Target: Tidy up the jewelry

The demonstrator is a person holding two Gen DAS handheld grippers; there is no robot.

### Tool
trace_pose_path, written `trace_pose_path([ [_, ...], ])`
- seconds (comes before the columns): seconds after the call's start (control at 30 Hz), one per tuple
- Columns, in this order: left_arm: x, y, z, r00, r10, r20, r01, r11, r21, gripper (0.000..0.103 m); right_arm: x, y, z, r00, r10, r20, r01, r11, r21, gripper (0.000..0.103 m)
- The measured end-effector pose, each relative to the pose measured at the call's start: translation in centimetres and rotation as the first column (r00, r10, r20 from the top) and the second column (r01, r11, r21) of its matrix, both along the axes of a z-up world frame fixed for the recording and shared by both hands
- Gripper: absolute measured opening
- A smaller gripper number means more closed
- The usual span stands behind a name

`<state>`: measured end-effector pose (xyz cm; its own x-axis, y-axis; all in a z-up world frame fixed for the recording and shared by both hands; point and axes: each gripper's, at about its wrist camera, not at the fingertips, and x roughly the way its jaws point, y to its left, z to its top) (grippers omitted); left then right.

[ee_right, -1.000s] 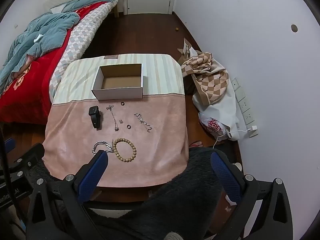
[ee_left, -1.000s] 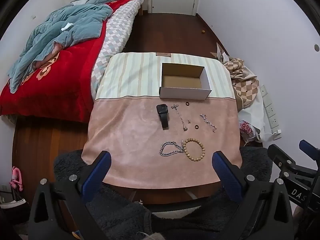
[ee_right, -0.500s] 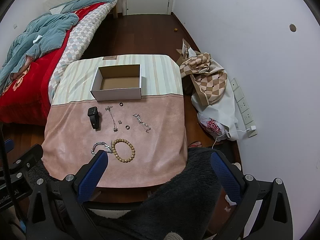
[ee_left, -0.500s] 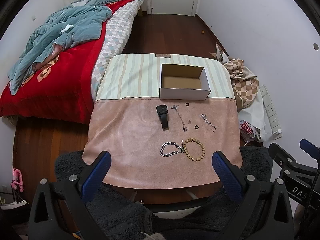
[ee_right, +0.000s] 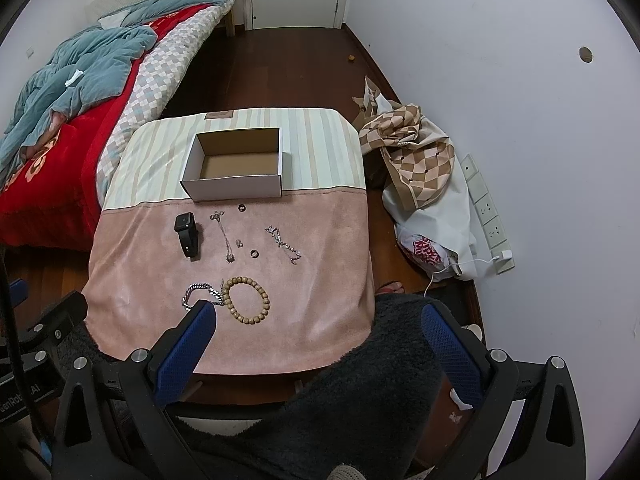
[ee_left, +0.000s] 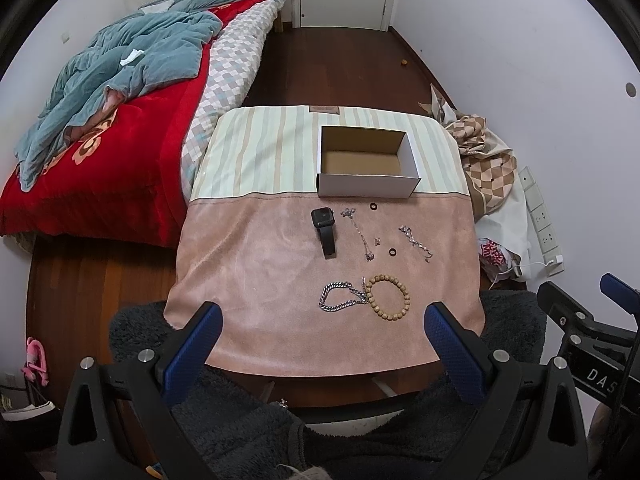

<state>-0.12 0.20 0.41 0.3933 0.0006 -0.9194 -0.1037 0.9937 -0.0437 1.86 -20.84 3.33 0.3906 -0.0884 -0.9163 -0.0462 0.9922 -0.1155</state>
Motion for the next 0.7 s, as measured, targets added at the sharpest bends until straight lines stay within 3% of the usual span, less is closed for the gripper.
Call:
trace_pose_path([
  [0.7, -0.05, -0.25, 0.02, 1.000, -0.005, 0.004, 0.005, 1.000, 0.003, 0.103, -0.02, 0.07, 0.47, 1.000, 0.004, 0.010, -0.003, 1.000, -0.003, 0.103],
])
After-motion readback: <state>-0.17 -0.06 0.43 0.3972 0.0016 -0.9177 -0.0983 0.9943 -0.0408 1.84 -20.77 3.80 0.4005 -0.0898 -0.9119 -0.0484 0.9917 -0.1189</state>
